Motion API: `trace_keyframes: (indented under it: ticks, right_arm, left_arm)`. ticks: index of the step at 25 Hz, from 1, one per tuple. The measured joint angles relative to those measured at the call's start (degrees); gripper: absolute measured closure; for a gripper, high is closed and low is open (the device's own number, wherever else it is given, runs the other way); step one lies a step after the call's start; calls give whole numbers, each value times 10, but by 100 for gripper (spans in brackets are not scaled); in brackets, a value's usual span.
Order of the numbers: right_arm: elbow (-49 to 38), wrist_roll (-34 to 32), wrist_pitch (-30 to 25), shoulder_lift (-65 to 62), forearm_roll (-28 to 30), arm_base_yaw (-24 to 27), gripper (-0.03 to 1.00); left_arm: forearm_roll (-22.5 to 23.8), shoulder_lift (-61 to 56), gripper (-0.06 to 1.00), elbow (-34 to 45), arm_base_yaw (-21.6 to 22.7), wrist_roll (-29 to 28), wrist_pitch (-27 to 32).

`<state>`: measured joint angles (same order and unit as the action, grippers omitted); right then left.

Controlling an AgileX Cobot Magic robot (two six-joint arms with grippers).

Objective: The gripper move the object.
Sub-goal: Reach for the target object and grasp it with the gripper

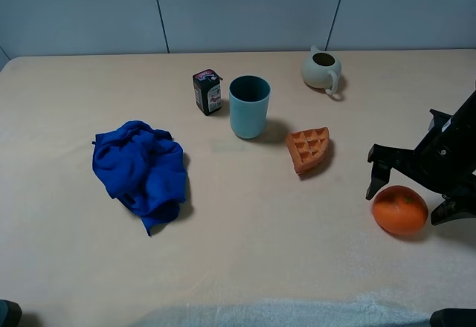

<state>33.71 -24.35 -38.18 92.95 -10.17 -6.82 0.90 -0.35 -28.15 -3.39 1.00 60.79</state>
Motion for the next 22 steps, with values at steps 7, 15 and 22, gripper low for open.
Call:
trace_keyframes:
  ticks: [7,15,22]
  right_arm:
    - [0,0,6,27,1,0,27]
    - [0,2,19,50,1,0,27]
    - [0,4,21,52,1,0,27]
  left_arm:
    - [0,0,6,0,0,0,0]
    - [0,0,6,0,0,0,0]
    - [0,0,6,0,0,0,0]
